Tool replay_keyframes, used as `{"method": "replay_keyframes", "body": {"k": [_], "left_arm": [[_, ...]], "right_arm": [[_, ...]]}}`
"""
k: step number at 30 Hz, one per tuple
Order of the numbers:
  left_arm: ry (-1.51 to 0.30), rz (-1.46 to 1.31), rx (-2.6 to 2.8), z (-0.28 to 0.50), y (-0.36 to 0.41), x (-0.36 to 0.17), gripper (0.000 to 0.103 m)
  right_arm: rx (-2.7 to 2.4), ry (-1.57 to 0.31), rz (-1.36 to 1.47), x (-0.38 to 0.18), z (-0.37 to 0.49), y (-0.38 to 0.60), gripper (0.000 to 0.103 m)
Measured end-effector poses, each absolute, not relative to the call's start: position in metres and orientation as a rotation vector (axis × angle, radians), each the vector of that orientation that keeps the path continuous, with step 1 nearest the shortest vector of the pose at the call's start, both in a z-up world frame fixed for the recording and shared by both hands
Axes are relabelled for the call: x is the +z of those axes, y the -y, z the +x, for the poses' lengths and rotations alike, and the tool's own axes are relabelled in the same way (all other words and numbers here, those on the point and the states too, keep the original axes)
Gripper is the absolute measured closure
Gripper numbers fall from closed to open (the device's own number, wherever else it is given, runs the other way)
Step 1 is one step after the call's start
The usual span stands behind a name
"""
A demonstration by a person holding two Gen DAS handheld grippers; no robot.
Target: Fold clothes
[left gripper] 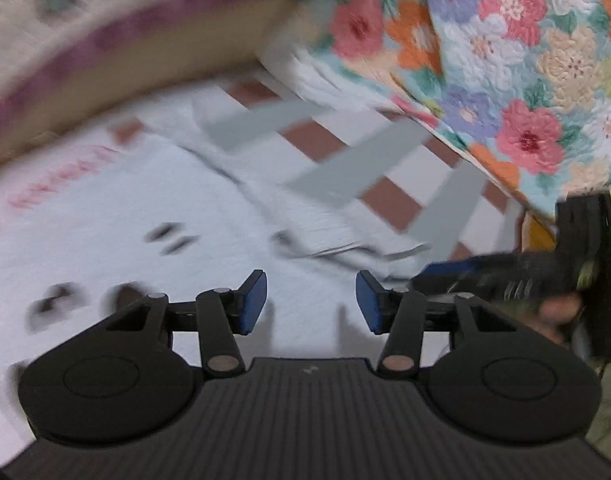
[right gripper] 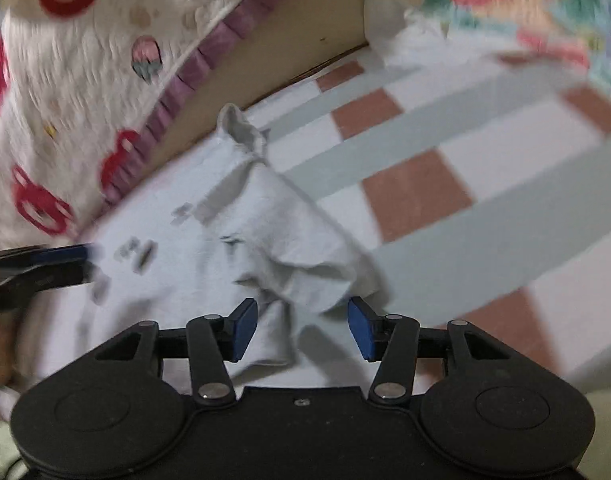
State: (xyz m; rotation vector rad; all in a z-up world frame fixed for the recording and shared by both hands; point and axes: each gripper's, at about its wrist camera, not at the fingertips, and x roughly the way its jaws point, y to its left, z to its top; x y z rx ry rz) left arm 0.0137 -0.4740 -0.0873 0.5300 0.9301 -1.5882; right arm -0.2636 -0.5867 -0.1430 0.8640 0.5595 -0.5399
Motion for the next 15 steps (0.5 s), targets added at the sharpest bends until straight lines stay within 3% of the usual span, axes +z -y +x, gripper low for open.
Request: {"method": "replay_keyframes", "body": {"k": [3, 9, 11, 12, 13, 15], "left_arm": [[-0.998, 0.516, -1.507, 0.005, 0.519, -0.106, 0.056], [-1.239, 0.252, -1.446, 0.017, 0.523, -0.136, 0.059], [-1.316, 0.161, -1.421, 0.022, 0.524, -0.146, 0.082], [-1.298, 0.190, -1.399, 0.022, 0.526, -0.149, 0.088], [-1.273, 0.227, -1.375, 0.022, 0.527, -0.151, 0.100], [-1.223, 0.281, -1.357, 0.021, 0.530, -0.151, 0.101]], "right_arm": [[-0.548, -0.542, 0.821, -0.150, -0.259, 0.585, 0.047], [-0.520, -0.459, 0.819, -0.157, -0.262, 0.599, 0.045], [-0.524, -0.466, 0.812, -0.155, -0.264, 0.599, 0.044], [-0.526, -0.471, 0.807, -0.154, -0.264, 0.599, 0.045], [-0.529, -0.476, 0.802, -0.153, -0.265, 0.599, 0.045], [-0.534, -0.486, 0.791, -0.151, -0.266, 0.598, 0.045]]}}
